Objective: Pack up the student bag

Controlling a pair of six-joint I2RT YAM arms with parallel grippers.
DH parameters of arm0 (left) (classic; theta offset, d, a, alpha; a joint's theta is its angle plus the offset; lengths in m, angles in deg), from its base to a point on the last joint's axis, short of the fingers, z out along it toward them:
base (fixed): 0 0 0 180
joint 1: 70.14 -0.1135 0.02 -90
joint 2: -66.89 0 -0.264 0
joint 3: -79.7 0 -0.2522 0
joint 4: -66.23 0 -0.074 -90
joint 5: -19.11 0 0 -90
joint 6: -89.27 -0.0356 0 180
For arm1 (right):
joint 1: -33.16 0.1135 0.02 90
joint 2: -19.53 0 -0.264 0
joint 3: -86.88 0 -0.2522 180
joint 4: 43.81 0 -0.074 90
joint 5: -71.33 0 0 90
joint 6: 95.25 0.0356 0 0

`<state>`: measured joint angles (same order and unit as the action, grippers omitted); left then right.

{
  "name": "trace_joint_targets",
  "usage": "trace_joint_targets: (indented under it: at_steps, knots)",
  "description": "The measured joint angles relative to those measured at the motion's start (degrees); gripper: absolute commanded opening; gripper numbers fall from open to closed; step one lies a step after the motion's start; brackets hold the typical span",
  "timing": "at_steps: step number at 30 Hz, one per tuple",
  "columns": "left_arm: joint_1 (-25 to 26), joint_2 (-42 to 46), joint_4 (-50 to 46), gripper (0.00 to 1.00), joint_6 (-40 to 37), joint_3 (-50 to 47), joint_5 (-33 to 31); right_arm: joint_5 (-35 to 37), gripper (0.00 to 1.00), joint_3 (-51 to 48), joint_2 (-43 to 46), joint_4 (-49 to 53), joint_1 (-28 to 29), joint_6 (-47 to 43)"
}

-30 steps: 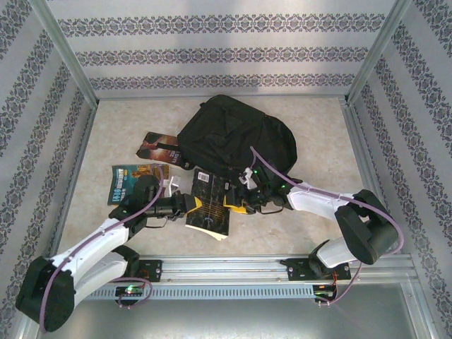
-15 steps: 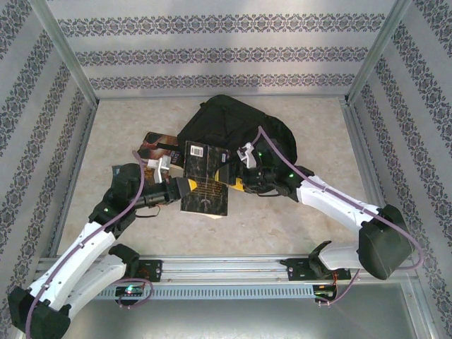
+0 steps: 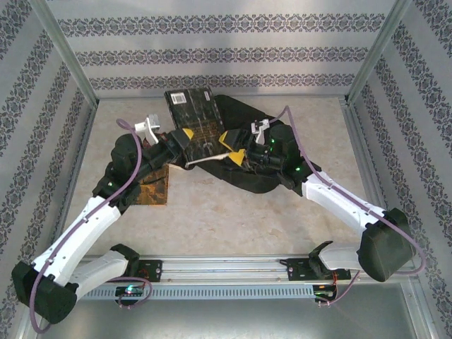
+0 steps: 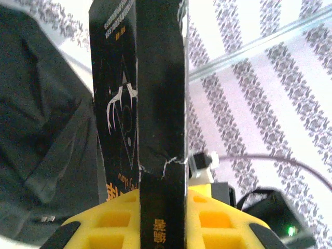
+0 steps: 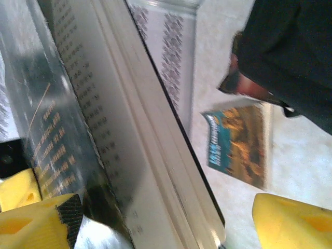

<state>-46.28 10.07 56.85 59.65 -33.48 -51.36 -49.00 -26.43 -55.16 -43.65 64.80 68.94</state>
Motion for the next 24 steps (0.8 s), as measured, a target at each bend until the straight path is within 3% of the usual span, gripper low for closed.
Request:
trace_joint_targets:
  at_steps: [4, 11, 18, 21, 24]
  knots:
    - [0.0, -3.5, 2.51, 0.0, 0.31, 4.87, -2.54, 4.33, 0.92, -1.36, -0.04, -8.35, 0.5, 7.23]
    - [0.0, -6.14, 5.22, 0.0, 1.29, 6.45, -5.09, 12.83, 0.93, -2.05, -3.65, -24.24, 3.48, 17.59]
    - [0.0, -8.63, 5.55, 0.0, 2.45, 8.11, -6.97, 19.65, 0.91, -2.03, -6.64, -28.79, 7.23, 22.16]
    - [0.02, -8.87, 5.7, 0.0, 2.91, 8.37, -7.76, 22.43, 0.82, -1.53, -6.91, -30.03, 8.41, 22.53]
    - [0.04, -8.87, 6.03, 0.0, 3.04, 8.37, -8.57, 25.83, 0.67, -0.52, -7.23, -31.3, 9.51, 21.99]
